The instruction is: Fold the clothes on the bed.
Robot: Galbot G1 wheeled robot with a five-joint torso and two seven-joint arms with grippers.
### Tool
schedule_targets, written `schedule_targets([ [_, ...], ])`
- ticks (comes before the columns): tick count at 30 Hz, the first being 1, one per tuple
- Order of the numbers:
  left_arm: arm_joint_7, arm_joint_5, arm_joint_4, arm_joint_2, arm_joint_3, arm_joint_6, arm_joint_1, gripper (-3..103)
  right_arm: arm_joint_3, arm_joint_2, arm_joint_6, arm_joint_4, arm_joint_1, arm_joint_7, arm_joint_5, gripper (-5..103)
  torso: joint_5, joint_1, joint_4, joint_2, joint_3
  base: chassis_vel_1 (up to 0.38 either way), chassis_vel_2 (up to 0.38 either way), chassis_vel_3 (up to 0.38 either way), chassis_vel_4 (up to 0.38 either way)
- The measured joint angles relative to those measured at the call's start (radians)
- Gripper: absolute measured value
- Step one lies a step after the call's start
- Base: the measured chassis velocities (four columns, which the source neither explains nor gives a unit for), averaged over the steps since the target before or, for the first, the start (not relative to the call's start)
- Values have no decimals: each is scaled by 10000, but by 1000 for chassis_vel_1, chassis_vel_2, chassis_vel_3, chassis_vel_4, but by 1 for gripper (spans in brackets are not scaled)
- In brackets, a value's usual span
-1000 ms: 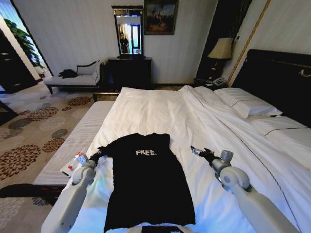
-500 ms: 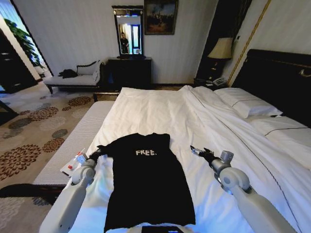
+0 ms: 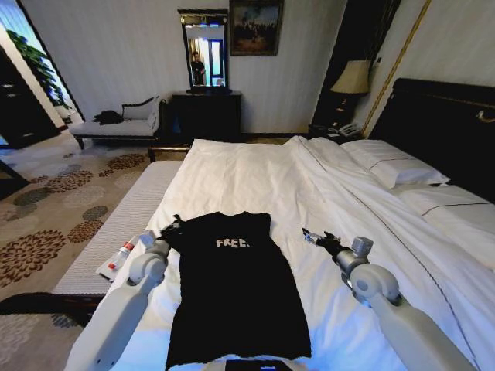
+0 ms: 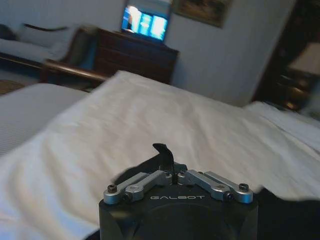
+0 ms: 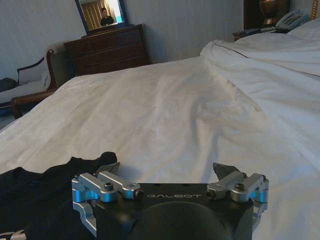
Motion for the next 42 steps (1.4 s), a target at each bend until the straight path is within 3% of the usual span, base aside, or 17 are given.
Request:
schedule_targets([
  [9,23,512,499,-15,1615,45,-523,0,137,-47,0,-37,-12,-13,47,100,0,0,0,0,0,0,0,0,0],
  [18,-29,938,1282,-302,2599,75,-1043,0,22,34,1,-132,92,-28,38,100,0,0,0,0,0,0,0,0,0],
  [29,-276,1250,1741,-408,2983,167,-1064,-2,39,45,18,-172,73,-90,21,100,-1,0,0,0,0,0,0,0,0],
  [33,-398,1523,1792,-459,2983,195,-943,19,-2,36,59,-161,113,-198,-18,100,-1,0,0,0,0,0,0,0,0],
  [35,-398,1587,1783,-460,2984,195,-900,19,-18,35,60,-161,130,-200,-19,100,-1,0,0,0,0,0,0,0,0],
  [37,-387,1815,1726,-445,3021,187,-825,30,-45,34,61,-163,168,-201,-19,100,-1,0,0,0,0,0,0,0,0],
  [38,-387,1815,1726,-445,3021,187,-825,30,-45,34,61,-163,168,-201,-19,100,-1,0,0,0,0,0,0,0,0],
  [42,-259,2349,1563,-384,3098,78,-685,52,-84,23,63,-207,200,-204,-19,100,-1,0,0,0,0,0,0,0,0],
])
